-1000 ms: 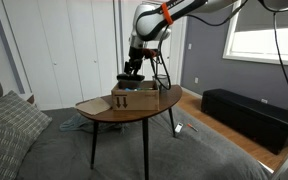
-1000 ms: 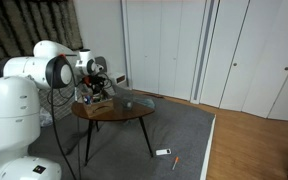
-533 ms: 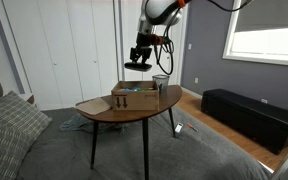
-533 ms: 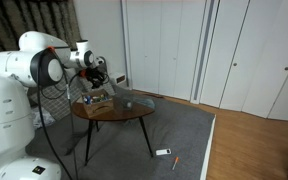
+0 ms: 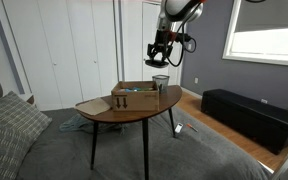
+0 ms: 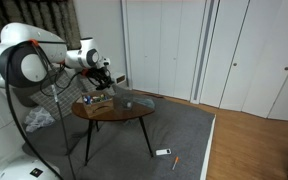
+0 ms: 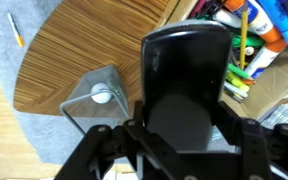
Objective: Remove the black and grey object from the box and put it on the table
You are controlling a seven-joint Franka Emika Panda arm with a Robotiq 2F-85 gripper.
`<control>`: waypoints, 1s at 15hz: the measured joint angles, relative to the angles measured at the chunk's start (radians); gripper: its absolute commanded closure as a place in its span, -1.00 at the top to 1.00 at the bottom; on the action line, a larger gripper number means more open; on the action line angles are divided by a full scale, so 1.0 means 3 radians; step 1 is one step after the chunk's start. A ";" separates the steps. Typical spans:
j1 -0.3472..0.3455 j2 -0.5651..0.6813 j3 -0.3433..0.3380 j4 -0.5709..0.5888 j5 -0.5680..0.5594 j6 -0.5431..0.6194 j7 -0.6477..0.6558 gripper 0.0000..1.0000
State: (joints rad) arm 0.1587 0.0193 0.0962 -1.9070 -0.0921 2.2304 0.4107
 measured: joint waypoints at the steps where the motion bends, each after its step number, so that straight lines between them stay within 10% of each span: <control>1: -0.0037 -0.0083 -0.0015 -0.0113 -0.0001 0.0004 0.0130 -0.08; 15: -0.0606 -0.0640 -0.0120 -0.1621 0.0040 0.1102 0.1162 -0.08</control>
State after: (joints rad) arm -0.0230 -0.1729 0.0601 -2.3932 -0.0800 2.5610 0.7595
